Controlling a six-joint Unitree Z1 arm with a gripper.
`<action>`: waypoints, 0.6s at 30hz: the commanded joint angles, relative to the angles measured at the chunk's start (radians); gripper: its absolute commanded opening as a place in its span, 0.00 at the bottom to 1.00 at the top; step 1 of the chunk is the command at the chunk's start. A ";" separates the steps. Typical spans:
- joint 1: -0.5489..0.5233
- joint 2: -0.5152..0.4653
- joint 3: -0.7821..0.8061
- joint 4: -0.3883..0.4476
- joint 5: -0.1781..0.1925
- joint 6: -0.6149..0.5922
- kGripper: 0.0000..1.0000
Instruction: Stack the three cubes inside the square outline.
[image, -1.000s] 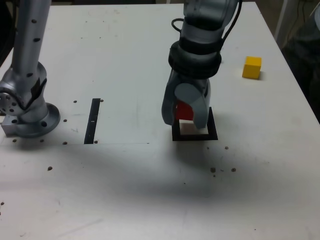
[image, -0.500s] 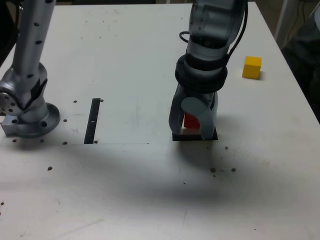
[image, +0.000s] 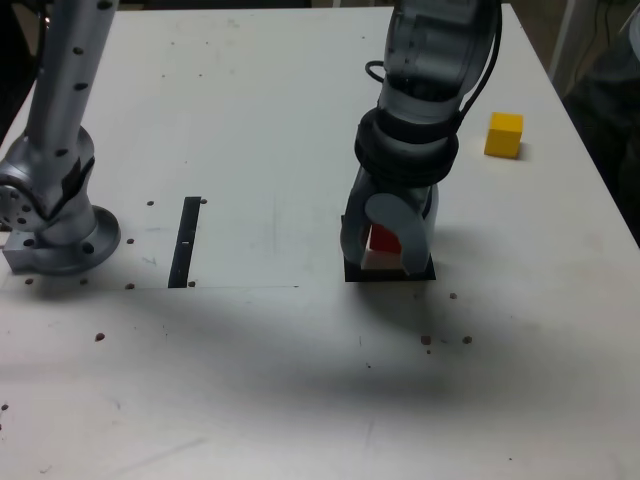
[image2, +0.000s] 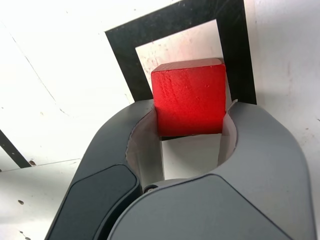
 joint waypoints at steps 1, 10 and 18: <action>0.004 0.001 0.008 0.002 -0.006 0.002 0.57; 0.008 0.000 0.011 0.011 -0.012 0.003 0.92; 0.017 -0.007 -0.045 0.097 0.013 0.006 0.99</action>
